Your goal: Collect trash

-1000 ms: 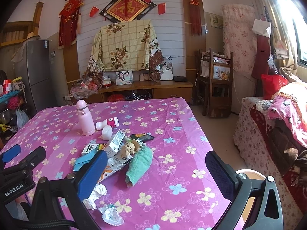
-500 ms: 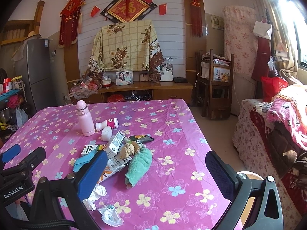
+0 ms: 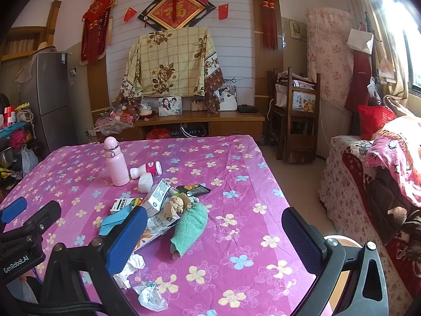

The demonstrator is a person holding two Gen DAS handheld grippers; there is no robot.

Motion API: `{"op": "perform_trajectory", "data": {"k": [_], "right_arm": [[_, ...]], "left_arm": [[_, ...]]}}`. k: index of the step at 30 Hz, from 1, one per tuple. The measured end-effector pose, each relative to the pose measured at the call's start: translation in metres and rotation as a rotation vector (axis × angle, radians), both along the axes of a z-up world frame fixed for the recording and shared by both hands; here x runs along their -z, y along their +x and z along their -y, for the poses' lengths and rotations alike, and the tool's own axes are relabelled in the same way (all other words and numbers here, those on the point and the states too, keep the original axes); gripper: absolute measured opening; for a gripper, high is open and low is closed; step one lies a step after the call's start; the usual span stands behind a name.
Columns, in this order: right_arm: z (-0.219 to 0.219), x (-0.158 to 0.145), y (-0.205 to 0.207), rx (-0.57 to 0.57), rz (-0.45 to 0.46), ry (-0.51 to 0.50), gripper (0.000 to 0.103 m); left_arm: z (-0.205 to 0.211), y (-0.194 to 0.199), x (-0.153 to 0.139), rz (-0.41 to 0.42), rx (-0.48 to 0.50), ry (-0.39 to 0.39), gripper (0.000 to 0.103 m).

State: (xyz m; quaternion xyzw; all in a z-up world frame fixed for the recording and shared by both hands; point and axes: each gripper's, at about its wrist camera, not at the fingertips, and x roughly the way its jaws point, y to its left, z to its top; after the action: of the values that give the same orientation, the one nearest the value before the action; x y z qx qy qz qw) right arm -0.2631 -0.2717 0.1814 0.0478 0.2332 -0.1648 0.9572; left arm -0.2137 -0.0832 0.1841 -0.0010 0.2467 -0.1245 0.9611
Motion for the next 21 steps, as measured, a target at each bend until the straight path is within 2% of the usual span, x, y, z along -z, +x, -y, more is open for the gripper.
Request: {"op": "perform_trajectory", "data": {"k": [21], "right_arm": [[0.001, 0.007, 0.001, -0.010, -0.019, 0.016, 0.103]], "left_arm": [[-0.002, 0.006, 0.010, -0.035, -0.011, 0.001, 0.103]]}}
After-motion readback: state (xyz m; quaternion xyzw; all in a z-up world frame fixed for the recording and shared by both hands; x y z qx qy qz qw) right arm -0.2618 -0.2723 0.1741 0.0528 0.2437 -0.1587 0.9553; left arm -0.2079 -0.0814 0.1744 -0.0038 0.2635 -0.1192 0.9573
